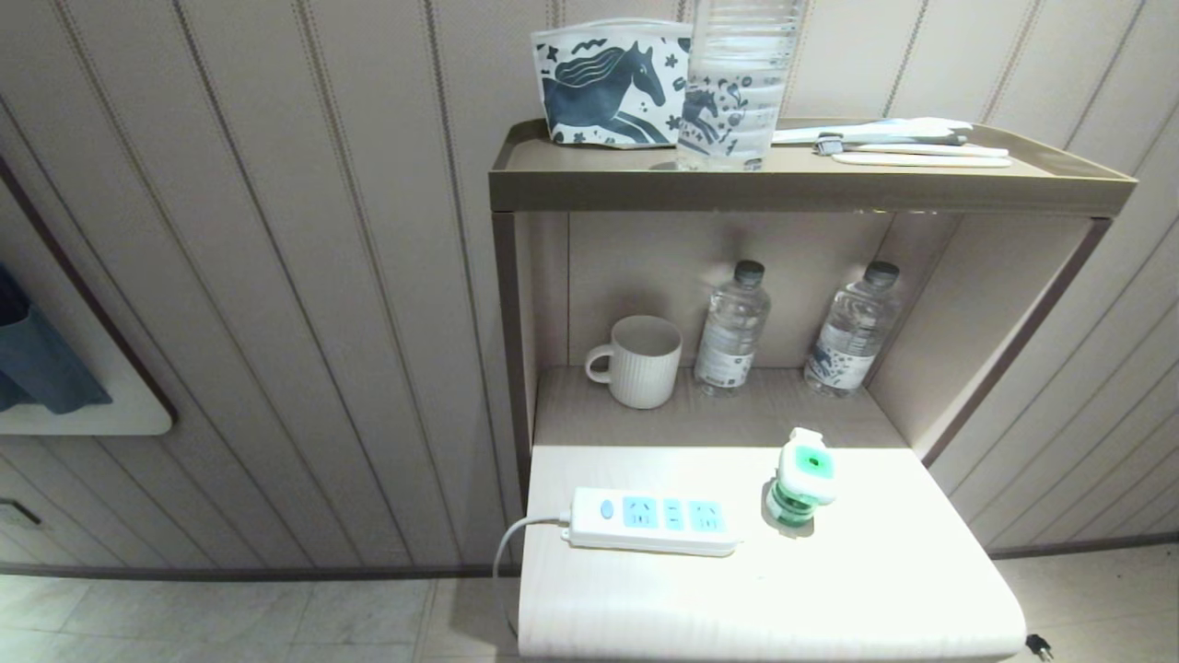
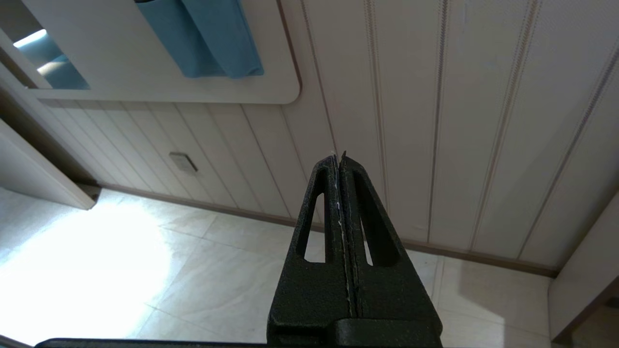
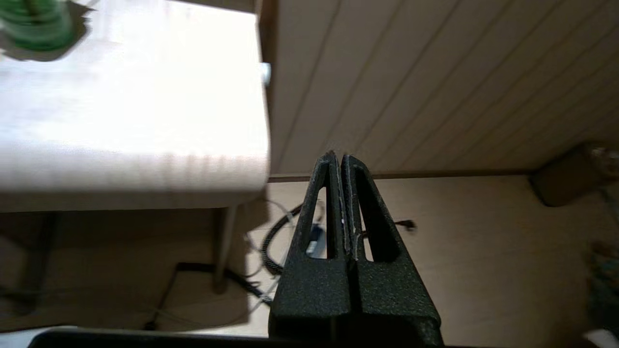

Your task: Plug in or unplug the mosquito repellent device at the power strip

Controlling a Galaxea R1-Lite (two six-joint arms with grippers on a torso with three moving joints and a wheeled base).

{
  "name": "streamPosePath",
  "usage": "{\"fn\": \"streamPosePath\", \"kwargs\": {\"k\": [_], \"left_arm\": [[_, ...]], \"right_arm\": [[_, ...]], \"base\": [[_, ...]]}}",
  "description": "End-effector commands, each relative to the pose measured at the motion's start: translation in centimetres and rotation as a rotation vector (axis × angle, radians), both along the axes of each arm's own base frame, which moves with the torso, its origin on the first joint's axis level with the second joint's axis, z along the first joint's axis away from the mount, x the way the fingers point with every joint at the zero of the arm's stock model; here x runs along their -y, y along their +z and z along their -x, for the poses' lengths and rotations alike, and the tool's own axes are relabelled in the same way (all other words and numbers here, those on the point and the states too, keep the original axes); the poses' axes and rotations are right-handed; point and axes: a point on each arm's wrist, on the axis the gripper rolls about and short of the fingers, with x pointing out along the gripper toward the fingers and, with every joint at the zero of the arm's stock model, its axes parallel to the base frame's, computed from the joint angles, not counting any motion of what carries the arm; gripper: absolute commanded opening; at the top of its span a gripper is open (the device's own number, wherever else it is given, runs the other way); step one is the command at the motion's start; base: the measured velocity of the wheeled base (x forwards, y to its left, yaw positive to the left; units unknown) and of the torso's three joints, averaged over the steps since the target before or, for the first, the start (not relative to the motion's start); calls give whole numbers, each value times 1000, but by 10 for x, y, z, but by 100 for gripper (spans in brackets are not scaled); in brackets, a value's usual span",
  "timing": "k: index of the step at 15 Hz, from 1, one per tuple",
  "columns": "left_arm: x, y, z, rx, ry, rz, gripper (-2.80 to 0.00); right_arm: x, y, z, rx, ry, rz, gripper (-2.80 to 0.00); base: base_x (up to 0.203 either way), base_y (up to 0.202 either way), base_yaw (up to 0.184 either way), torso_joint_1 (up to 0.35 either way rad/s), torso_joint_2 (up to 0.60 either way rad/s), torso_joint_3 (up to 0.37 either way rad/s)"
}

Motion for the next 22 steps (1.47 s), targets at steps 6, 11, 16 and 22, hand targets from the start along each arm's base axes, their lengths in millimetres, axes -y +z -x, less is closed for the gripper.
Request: {"fn": "streamPosePath", "kwargs": {"k": [6,11,16,22], "left_arm": [[0,0,0,0,2,-1,-280],[0,0,0,0,3,-1,-280],[0,0,0,0,3,-1,-280],[0,0,0,0,1,-1,-280]], "right_arm": [[-1,-3,-2,3,249,-37,-280],[-1,-3,-2,-24,235,64,-280],[-7,-8,-1,-36,271,-11,-280],[-9,-14,10,42,259,66,-280]], "base": [[0,0,0,0,0,0],[0,0,0,0,0,0],[0,0,0,0,0,0],[0,0,0,0,0,0]]}}
